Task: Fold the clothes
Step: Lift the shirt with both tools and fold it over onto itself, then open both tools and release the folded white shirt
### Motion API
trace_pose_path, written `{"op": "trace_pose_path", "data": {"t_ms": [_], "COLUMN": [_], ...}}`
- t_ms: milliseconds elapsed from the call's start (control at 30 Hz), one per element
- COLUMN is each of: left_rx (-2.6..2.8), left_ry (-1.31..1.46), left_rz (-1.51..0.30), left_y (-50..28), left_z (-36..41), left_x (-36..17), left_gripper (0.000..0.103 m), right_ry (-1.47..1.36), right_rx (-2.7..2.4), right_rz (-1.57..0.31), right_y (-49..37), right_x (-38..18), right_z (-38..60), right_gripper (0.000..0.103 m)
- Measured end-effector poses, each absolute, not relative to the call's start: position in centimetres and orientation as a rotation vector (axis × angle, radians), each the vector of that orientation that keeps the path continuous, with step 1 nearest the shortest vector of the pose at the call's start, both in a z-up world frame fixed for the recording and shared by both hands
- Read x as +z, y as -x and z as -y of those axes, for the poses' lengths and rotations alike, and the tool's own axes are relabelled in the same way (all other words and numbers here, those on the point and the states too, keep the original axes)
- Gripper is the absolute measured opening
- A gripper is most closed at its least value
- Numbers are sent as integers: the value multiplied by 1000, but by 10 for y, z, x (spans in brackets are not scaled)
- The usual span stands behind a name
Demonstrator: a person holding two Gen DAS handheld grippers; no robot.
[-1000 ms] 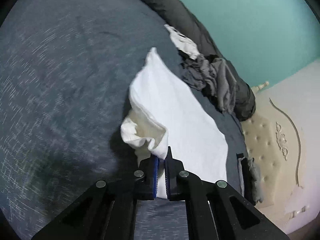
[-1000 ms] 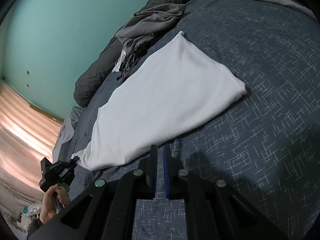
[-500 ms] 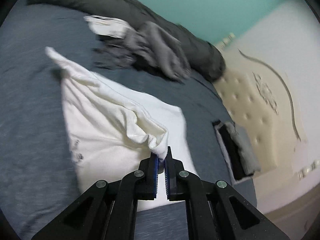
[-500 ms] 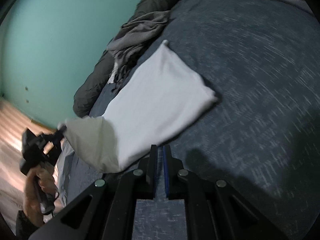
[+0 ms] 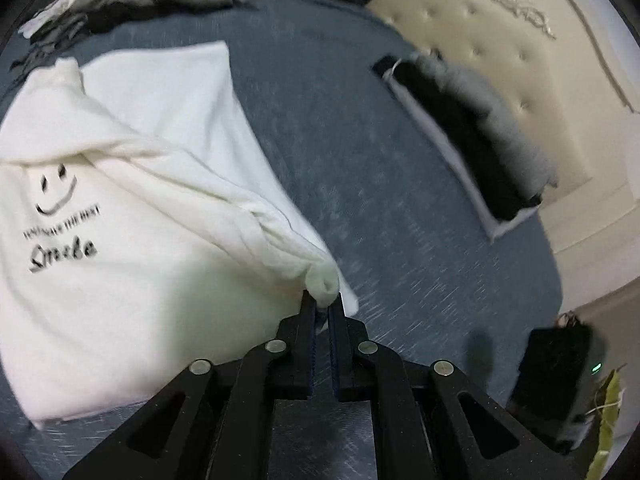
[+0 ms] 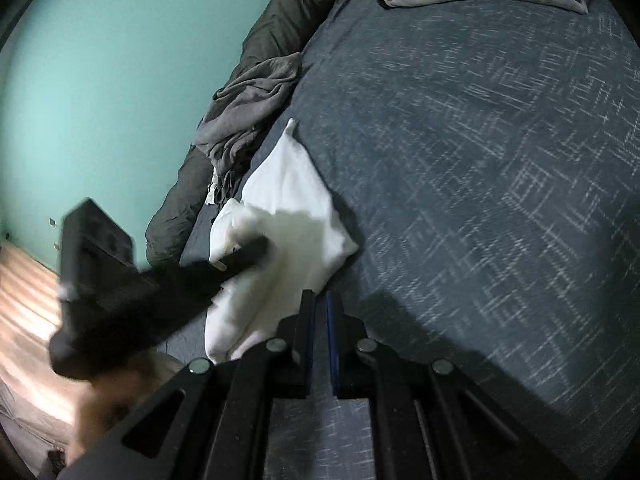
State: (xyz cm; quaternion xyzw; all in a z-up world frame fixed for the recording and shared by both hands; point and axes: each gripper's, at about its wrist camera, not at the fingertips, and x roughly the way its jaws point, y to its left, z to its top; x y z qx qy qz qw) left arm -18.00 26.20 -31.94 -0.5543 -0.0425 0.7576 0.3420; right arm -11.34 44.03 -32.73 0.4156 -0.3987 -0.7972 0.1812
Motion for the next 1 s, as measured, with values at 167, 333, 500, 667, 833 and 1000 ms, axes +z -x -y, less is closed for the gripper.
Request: {"op": "trace_pose_path", "data": {"t_ms": [167, 333, 500, 667, 833, 1000], "left_rx": [1969, 2045, 2158, 2217, 2280, 2297], "left_ry": [1417, 1356, 1370, 1421, 1460, 1481], "left_rz": [130, 171, 218, 254, 249, 243], "left_y": [175, 172, 184, 195, 201, 202], "left_z": [-244, -196, -147, -120, -107, -100], "left_x": [-301, -273, -275, -289, -303, -311], "left_gripper": [34, 51, 66, 73, 82, 83], "right_ry": [-1163, -1139, -1124, -1140, -1186, -1242], "right_rx": [-2259, -2252, -2250, -2307, -2354, -2376], "right_rz": [1129, 1088, 1052, 919, 780, 673], "right_y": [121, 132, 142, 158, 173, 184], "right_x": [-326, -320, -315, -306, -305, -310], "right_z": [-446, -435, -422, -402, -386, -378], "right_gripper": [5, 10, 34, 37, 40, 40]}}
